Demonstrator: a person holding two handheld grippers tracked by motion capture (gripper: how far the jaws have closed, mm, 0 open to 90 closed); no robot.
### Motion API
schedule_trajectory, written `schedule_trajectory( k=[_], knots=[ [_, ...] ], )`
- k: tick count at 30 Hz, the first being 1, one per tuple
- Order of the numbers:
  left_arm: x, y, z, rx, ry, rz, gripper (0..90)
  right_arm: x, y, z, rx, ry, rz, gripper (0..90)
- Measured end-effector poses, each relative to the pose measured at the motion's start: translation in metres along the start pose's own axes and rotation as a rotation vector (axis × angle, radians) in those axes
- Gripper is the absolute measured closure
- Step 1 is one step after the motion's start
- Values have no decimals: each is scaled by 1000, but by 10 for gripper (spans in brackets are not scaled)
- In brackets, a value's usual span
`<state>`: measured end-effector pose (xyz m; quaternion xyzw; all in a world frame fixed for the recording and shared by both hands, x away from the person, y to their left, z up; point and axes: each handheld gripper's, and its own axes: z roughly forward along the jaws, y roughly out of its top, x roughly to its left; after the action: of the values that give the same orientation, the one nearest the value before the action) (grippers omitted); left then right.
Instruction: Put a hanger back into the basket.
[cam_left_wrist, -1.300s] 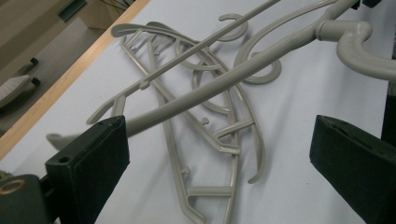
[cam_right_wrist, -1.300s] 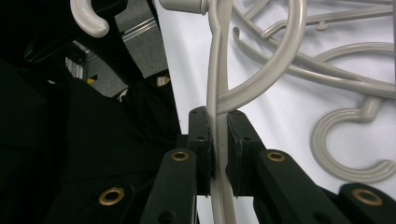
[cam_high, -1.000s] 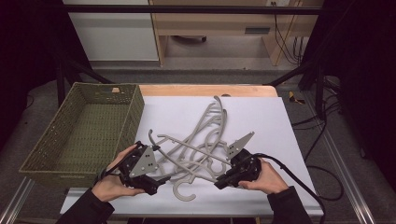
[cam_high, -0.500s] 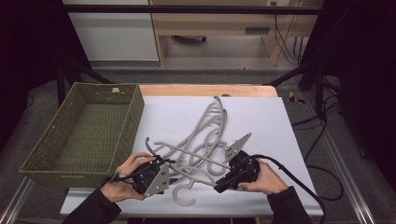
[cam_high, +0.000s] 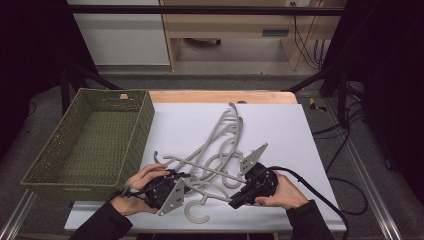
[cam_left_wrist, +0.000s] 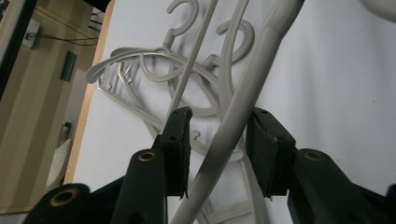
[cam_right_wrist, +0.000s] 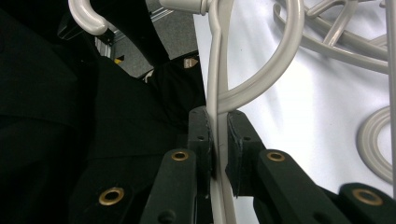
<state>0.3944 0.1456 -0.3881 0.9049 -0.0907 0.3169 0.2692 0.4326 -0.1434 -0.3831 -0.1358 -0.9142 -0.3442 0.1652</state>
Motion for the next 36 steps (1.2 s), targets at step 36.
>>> schedule_trajectory(
  k=[36],
  knots=[
    [-5, 2, -10, -30, 3, -12, 801, 1, -1, -22, -128, -171, -60, 723]
  ],
)
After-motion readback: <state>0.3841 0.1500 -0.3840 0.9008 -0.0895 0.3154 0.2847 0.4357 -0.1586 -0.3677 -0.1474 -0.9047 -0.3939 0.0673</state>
